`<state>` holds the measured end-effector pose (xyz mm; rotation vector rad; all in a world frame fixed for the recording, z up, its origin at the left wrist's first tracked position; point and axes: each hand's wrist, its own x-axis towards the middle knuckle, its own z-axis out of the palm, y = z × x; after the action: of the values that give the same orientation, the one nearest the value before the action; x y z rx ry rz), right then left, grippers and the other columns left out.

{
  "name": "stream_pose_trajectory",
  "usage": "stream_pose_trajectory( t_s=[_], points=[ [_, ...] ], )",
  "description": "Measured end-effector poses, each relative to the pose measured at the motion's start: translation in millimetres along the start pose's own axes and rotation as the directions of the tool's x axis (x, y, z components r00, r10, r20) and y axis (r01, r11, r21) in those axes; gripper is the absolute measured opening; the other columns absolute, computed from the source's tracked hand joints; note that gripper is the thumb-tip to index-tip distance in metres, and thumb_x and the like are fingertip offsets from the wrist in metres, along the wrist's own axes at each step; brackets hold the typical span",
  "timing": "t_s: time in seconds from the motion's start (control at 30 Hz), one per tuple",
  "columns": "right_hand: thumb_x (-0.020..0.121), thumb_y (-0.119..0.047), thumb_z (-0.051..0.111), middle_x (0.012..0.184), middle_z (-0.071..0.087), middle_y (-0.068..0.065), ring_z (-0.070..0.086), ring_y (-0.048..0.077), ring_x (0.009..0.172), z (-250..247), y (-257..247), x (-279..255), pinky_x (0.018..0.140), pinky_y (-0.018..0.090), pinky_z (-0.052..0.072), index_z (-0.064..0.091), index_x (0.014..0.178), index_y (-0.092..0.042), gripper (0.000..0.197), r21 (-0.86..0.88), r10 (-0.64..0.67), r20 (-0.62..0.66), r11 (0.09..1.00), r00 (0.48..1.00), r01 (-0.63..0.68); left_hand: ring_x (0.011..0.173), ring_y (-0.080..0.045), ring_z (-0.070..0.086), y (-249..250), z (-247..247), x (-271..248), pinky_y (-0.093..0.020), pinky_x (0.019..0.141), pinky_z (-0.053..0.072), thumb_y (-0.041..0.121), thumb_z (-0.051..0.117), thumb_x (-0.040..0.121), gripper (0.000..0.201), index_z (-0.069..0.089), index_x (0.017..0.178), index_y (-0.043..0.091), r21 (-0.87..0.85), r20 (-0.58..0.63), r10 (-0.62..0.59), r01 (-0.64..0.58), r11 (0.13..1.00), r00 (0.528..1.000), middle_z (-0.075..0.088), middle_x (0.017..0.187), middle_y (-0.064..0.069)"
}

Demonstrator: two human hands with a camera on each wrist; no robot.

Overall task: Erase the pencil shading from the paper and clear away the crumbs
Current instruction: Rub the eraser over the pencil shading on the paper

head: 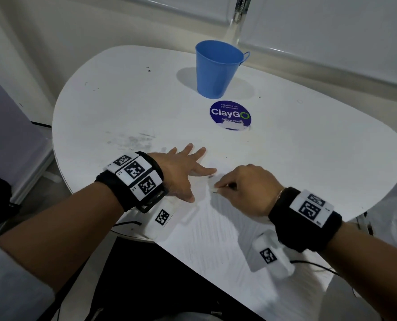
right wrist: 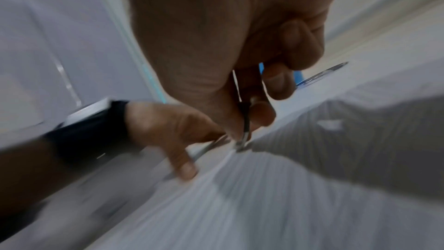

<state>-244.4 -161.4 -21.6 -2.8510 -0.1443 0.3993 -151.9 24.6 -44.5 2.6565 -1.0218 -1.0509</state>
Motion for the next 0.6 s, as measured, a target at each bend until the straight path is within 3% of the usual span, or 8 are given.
stream_pose_trajectory(
  t_s=[0.1, 0.23, 0.3, 0.4, 0.53, 0.6],
  points=[
    [0.094, -0.032, 0.058, 0.104, 0.073, -0.012, 0.063, 0.018, 0.099, -8, 13, 14, 0.083, 0.029, 0.048, 0.075, 0.104, -0.034, 0.020, 0.034, 0.125, -0.113, 0.992, 0.986, -0.122, 0.149, -0.014, -0.031, 1, 0, 2, -0.049, 0.126, -0.003, 0.041, 0.070, 0.087, 0.093, 0.005, 0.148, 0.066, 0.015, 0.006, -0.015, 0.015, 1.000, 1.000, -0.029, 0.161, 0.020],
    [0.093, -0.032, 0.055, 0.089, 0.073, -0.010, 0.064, 0.019, 0.089, 3, -4, 3, 0.077, 0.032, 0.052, 0.075, 0.097, -0.032, 0.021, -0.033, 0.002, -0.033, 0.999, 0.999, -0.003, 0.149, -0.012, -0.031, 2, 0, 0, -0.047, 0.126, -0.004, 0.037, 0.072, 0.087, 0.093, 0.009, 0.150, 0.063, -0.011, -0.006, -0.013, 0.013, 1.000, 1.000, -0.028, 0.161, 0.020],
    [0.094, -0.033, 0.057, 0.096, 0.073, -0.011, 0.063, 0.018, 0.093, -1, -1, 7, 0.079, 0.032, 0.051, 0.075, 0.101, -0.035, 0.020, -0.004, 0.014, -0.029, 1.000, 0.999, -0.014, 0.149, -0.012, -0.031, 0, 0, 1, -0.048, 0.126, -0.003, 0.038, 0.072, 0.087, 0.093, 0.009, 0.150, 0.064, -0.010, -0.002, -0.013, 0.013, 1.000, 1.000, -0.028, 0.162, 0.020],
    [0.094, -0.030, 0.057, 0.095, 0.072, -0.012, 0.061, 0.018, 0.090, -9, 11, 21, 0.074, 0.028, 0.043, 0.075, 0.101, -0.034, 0.020, 0.032, 0.122, -0.127, 0.992, 0.984, -0.119, 0.149, -0.014, -0.030, 1, 0, 2, -0.049, 0.126, -0.003, 0.040, 0.071, 0.087, 0.092, 0.006, 0.149, 0.065, 0.008, 0.006, -0.009, 0.009, 1.000, 1.000, -0.027, 0.162, 0.019],
    [0.094, -0.032, 0.056, 0.092, 0.073, -0.009, 0.062, 0.019, 0.089, 2, -3, 6, 0.077, 0.032, 0.051, 0.075, 0.099, -0.032, 0.020, -0.031, -0.016, -0.042, 0.999, 0.999, 0.015, 0.148, -0.012, -0.031, 0, 1, 2, -0.047, 0.126, -0.006, 0.038, 0.072, 0.087, 0.093, 0.009, 0.151, 0.061, -0.012, 0.000, -0.002, 0.002, 1.000, 1.000, -0.027, 0.162, 0.019],
    [0.095, -0.032, 0.058, 0.097, 0.072, -0.013, 0.062, 0.018, 0.092, -2, 1, 10, 0.079, 0.031, 0.050, 0.075, 0.102, -0.035, 0.019, 0.004, -0.004, -0.022, 1.000, 1.000, 0.004, 0.149, -0.015, -0.031, -3, 1, 4, -0.050, 0.126, -0.003, 0.041, 0.073, 0.085, 0.095, 0.007, 0.149, 0.064, -0.013, 0.007, -0.009, 0.010, 1.000, 1.000, -0.028, 0.162, 0.019]
  ],
)
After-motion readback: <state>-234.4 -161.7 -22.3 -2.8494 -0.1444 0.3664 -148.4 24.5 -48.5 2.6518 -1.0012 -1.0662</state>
